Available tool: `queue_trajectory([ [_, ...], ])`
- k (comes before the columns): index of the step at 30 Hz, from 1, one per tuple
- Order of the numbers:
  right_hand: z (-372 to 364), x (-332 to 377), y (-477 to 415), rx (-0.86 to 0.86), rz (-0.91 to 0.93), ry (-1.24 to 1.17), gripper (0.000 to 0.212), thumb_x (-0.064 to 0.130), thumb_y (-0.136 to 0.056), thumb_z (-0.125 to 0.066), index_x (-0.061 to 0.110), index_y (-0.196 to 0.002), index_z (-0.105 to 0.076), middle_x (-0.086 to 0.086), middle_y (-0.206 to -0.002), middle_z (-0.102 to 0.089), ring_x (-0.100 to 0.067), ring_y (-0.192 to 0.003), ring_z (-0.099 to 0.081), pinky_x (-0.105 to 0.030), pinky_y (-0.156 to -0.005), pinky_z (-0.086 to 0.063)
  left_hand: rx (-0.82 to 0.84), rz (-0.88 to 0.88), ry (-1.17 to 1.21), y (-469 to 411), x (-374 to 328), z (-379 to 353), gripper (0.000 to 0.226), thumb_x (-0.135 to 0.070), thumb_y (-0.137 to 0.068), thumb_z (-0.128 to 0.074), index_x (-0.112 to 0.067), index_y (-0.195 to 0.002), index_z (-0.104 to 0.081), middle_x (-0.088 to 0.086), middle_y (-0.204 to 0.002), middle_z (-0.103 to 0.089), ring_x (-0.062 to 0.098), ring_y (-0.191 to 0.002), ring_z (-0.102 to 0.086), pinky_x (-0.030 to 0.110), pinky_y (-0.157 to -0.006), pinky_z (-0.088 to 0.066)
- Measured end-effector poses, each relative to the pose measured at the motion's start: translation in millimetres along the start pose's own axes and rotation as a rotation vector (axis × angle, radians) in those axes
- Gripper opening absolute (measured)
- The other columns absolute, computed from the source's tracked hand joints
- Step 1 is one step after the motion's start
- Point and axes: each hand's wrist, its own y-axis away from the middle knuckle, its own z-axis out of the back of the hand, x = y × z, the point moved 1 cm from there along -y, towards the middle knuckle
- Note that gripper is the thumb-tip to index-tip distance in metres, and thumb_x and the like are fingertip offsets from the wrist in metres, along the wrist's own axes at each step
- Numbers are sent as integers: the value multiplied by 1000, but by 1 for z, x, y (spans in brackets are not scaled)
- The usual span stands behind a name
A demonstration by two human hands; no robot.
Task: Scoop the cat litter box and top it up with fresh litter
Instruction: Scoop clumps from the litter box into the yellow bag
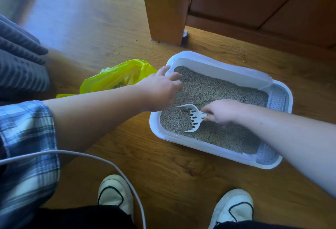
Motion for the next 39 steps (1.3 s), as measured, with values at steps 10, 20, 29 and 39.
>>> queue_trajectory([
  [10,0,20,-4,-34,29,-209,26,47,-99,-49,39,-121,-62,9,-106,-70,-19,-95,-64,-42,-88,-54,-139,-7,25,24,-4,14,59,-15,-88,-51,-24,-145,-37,6,-165,-1,31,-142,-29,46,-86,-52],
  [20,-15,-11,16,-175,-109,-474,20,39,-97,-56,43,-116,-63,7,-102,-70,-18,-86,-65,-38,-83,-55,-158,10,-23,20,-7,8,40,-15,-82,-49,-13,-122,-51,19,-163,9,36,-125,-45,44,-67,-54],
  [29,-25,-34,39,-217,-140,-549,22,36,-98,-57,38,-117,-65,9,-104,-70,-17,-91,-66,-36,-85,-54,-48,86,-69,12,-17,10,25,-14,-84,-46,-18,-109,-45,15,-160,23,34,-117,-46,37,-61,-42],
  [39,-20,-26,42,-263,-138,-555,27,38,-98,-57,39,-124,-62,9,-107,-70,-17,-88,-67,-40,-84,-55,-89,86,-74,14,-14,12,33,-16,-81,-48,-17,-114,-49,10,-163,17,31,-118,-45,35,-61,-40],
])
